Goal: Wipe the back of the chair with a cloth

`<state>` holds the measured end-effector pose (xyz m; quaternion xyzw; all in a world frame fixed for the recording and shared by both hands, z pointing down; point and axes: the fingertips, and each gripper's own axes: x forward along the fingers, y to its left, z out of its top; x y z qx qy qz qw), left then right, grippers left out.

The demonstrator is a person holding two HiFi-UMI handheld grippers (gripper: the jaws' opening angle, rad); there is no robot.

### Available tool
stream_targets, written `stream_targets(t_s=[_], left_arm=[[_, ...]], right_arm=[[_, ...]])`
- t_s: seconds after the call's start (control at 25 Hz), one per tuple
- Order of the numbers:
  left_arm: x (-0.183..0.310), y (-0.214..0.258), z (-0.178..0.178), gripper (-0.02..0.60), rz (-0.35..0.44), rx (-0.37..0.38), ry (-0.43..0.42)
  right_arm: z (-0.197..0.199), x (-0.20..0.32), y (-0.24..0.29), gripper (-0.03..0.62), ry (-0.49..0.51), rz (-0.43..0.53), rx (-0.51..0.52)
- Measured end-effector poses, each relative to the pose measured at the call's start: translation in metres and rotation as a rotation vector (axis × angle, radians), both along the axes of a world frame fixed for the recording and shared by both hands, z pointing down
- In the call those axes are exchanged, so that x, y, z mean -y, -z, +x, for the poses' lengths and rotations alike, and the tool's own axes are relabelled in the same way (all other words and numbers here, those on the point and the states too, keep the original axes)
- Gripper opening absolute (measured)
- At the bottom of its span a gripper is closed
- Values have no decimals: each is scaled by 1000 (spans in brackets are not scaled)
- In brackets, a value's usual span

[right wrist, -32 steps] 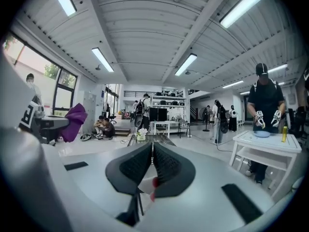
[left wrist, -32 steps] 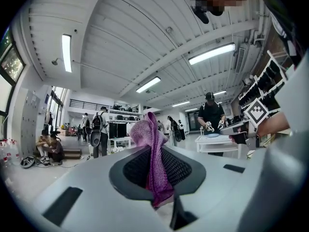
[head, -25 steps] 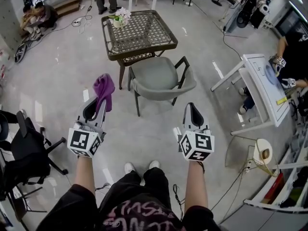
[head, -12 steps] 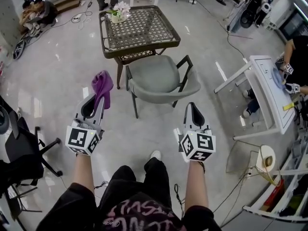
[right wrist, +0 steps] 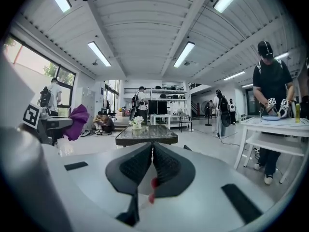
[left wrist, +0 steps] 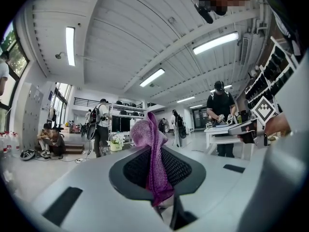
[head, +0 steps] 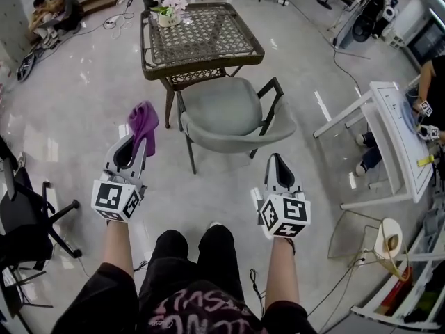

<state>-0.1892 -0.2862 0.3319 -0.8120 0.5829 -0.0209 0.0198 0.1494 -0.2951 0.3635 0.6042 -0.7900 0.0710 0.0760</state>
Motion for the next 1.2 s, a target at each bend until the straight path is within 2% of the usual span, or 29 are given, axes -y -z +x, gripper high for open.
stream_targets(t_s=[0.36,0.64,0.8,1.2], left_arm=[[32,-94,14,71,24,13,7],[53,-160,12,71,34,-6,25],[72,-196,18,71,37,21,30],[112,-256,47,71,107,0,-29]], right_arm=[[13,28,-95,28,6,-5,-12],[16,37,-155,28,11,-10,4],[24,47,-180,28,14,-8,11],[35,62,-258,28,-2,40,22]])
